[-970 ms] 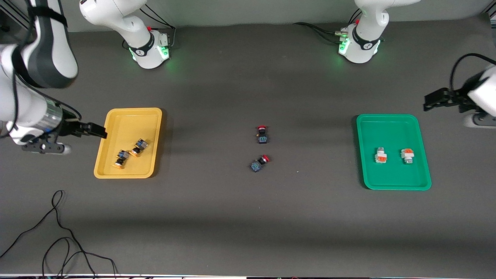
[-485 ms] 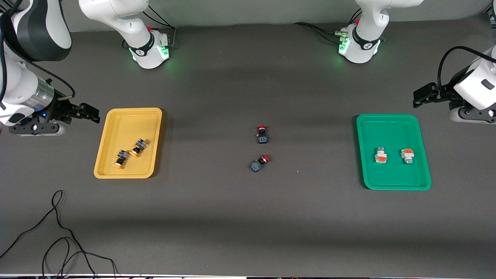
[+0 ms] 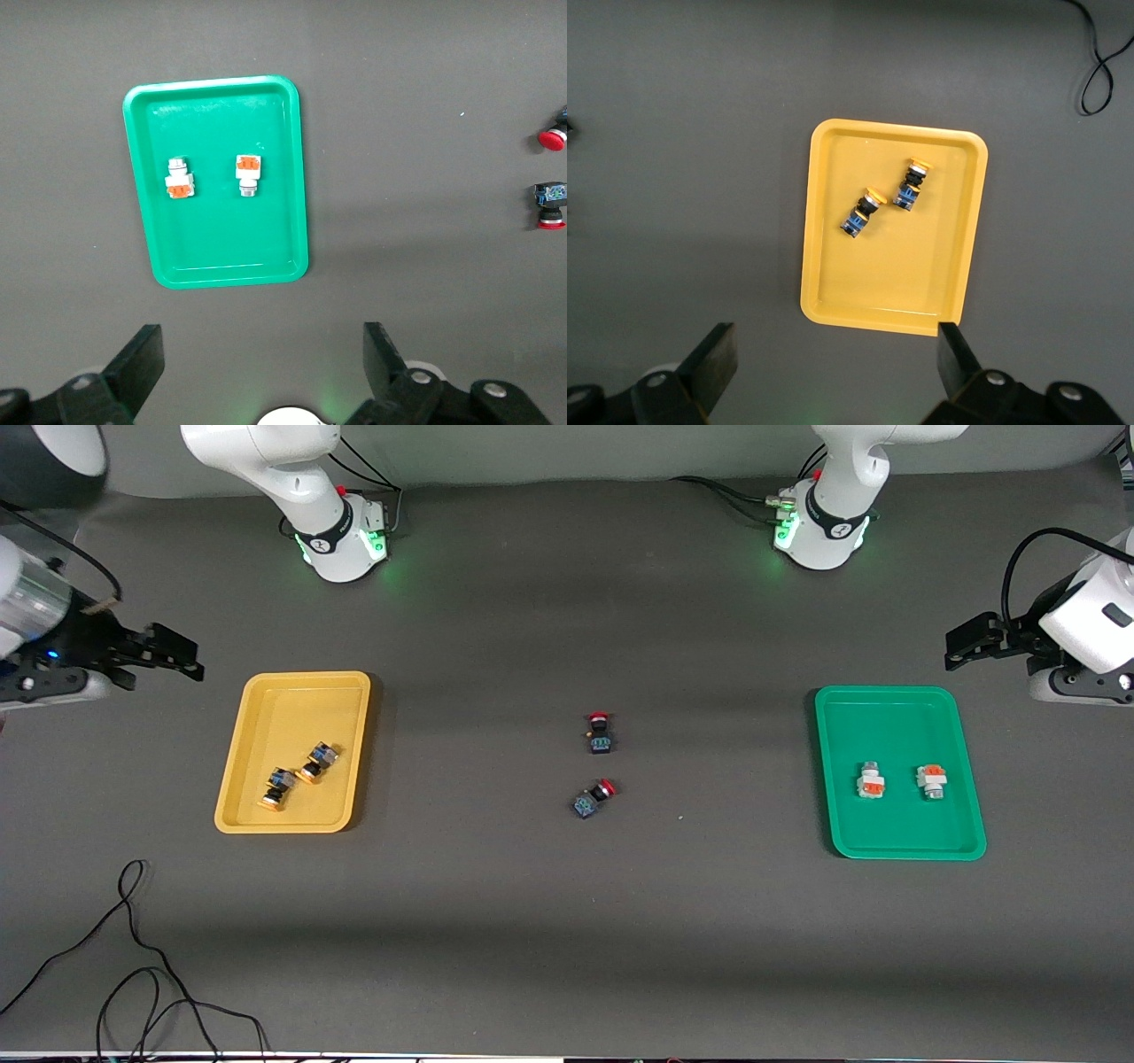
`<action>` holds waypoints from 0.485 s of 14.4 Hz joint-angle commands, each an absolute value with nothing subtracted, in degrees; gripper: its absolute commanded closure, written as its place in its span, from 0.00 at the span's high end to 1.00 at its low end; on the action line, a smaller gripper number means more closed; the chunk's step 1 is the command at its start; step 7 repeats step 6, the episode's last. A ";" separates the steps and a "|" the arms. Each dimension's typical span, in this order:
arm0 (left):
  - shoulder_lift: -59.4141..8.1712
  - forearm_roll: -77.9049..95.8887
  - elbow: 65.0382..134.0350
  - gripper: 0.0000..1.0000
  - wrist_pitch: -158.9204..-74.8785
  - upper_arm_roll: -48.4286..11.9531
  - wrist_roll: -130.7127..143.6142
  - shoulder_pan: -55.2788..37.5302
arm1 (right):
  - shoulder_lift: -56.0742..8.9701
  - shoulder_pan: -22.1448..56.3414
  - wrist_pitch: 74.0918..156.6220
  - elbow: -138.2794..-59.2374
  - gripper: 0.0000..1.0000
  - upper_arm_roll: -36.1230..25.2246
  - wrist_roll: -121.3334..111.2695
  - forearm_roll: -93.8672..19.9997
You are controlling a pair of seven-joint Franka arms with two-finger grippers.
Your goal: Place green and yellow buttons in trays
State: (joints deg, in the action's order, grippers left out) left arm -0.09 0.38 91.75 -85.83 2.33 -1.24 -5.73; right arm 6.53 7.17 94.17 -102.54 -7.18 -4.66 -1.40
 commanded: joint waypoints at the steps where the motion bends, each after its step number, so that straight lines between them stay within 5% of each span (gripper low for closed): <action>1: 1.23 0.79 92.81 1.00 -85.69 3.43 -1.32 -6.85 | 5.89 8.61 92.64 -99.41 1.00 -8.26 -6.41 -2.46; 7: 1.14 0.70 92.81 1.00 -85.96 3.34 -1.32 -6.86 | 5.45 8.96 91.15 -97.92 1.00 -8.52 -6.42 -2.20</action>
